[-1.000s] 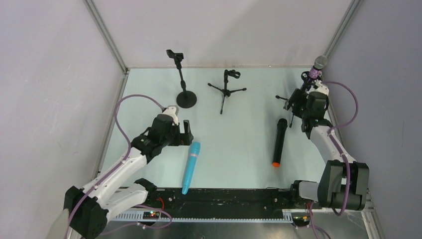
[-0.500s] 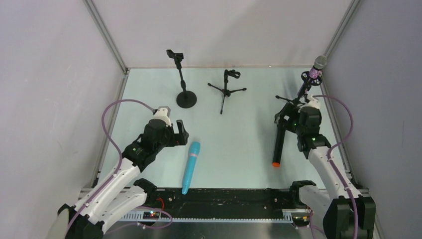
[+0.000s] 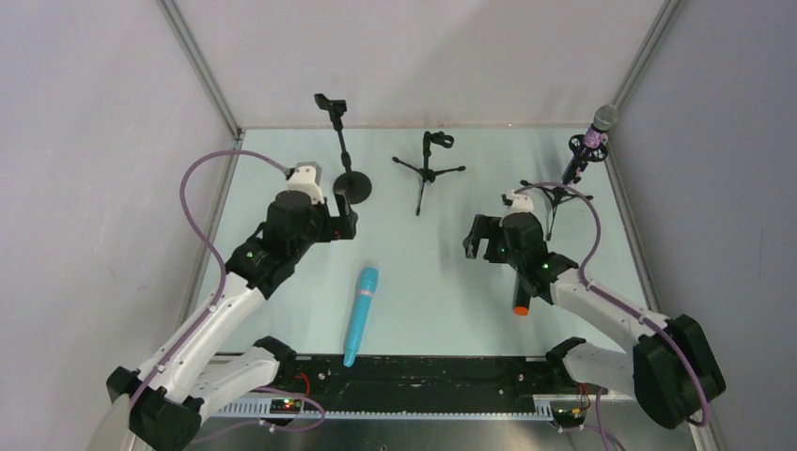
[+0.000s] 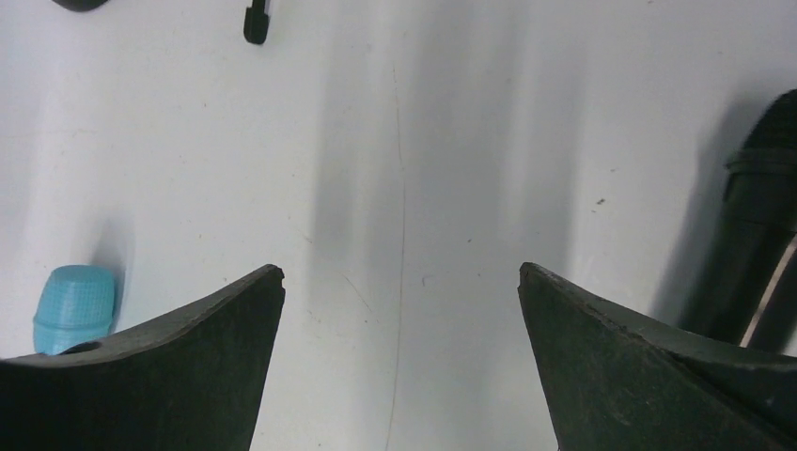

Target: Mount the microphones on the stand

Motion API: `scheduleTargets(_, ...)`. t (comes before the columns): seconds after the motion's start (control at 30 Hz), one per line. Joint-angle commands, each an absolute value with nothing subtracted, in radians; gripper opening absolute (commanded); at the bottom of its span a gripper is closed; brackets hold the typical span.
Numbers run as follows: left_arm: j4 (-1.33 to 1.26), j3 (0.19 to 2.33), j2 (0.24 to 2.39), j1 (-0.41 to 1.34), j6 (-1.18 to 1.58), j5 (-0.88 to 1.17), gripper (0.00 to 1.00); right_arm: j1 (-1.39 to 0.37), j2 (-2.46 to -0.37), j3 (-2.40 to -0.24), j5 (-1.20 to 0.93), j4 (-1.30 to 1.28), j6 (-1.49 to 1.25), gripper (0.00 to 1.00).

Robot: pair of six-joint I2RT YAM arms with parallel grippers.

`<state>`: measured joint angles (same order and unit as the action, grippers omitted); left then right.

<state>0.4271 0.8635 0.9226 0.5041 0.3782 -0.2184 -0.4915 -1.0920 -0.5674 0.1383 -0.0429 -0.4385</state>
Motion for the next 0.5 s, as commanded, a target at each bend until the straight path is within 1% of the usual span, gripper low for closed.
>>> scheduleTargets(0.0, 0.392, 0.954, 0.929, 0.508, 0.304, -0.25, 1.0, -0.529, -1.194, -0.668, 0.166, 0.079, -0.432, 1.0)
scheduleTargets(0.23, 0.39, 1.053, 0.892, 0.508, 0.237, -0.298, 1.0, -0.549, -1.384, -0.85, 0.117, 0.122, -0.386, 1.0)
scheduleTargets(0.47, 0.387, 1.093, 0.808, 0.509, 0.17, -0.294, 1.0, -0.548, -1.503, -0.999, 0.085, 0.143, -0.342, 0.99)
